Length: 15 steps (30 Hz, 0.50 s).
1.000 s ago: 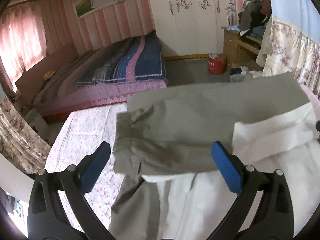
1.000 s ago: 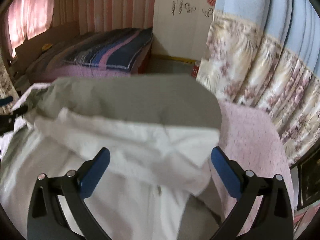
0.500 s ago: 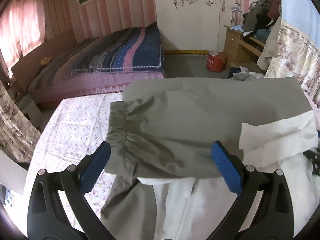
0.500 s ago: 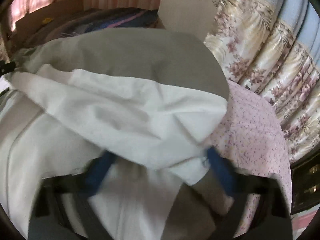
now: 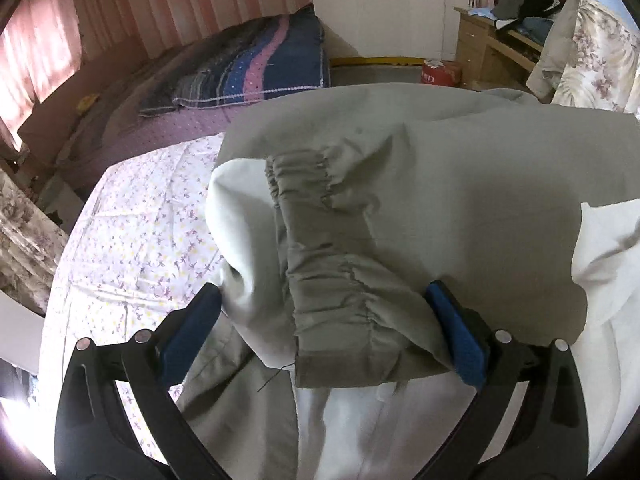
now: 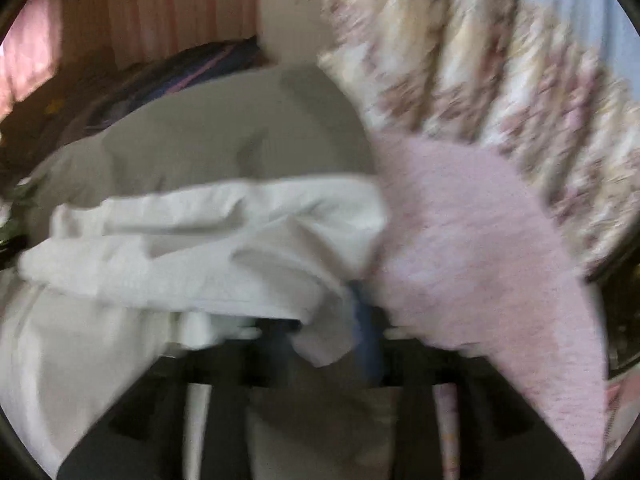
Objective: Fold large clothes
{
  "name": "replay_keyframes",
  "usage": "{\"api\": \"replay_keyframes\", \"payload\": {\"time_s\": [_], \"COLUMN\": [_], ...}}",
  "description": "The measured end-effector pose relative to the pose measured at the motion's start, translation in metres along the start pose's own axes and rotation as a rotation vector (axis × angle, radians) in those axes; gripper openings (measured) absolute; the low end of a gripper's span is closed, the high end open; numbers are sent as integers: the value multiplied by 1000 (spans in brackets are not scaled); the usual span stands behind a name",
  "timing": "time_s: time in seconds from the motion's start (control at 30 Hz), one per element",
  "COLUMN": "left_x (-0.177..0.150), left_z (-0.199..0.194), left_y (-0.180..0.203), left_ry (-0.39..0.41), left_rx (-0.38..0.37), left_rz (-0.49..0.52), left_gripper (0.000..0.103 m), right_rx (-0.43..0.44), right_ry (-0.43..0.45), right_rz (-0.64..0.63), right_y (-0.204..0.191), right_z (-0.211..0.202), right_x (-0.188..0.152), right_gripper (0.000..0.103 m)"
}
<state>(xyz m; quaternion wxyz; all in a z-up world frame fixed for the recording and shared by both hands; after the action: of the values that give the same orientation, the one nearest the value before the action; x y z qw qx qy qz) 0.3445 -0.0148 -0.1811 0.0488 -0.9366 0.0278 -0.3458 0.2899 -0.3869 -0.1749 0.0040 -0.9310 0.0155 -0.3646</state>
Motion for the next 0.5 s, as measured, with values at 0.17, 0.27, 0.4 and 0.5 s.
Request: {"api": "replay_keyframes", "payload": {"time_s": [0.17,0.27,0.4,0.5], "left_x": [10,31,63,73], "left_z": [-17,-42,-62,-57], "left_y": [-22,-27,-19,-2], "left_ry": [43,119,192,187], "left_rx": [-53,-58,-81,-114], "left_rz": [-78,-72,-106,-113], "left_gripper": [99,99,100,100], "right_rx": [109,137,87,124], "right_ry": [39,143,185,180], "right_rz": [-7,-11,19,110], "right_y": [-6,-6,-10,-22], "right_z": [-48,-78,-60,-30], "right_x": [11,53,100,121], "right_gripper": [86,93,93,93]}}
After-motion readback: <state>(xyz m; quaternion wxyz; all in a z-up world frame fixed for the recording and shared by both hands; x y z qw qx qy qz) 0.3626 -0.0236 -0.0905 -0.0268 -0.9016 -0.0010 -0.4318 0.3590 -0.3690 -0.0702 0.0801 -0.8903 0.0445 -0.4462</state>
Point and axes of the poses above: each gripper's, at about its wrist camera, not at the fingertips, and z roughly the way its jaws point, y to its right, x to its top, the point moved 9 cm from there along z, roughly the way its jaws point, and after that the axes turned 5 degrees about y, right-handed, at the moved point
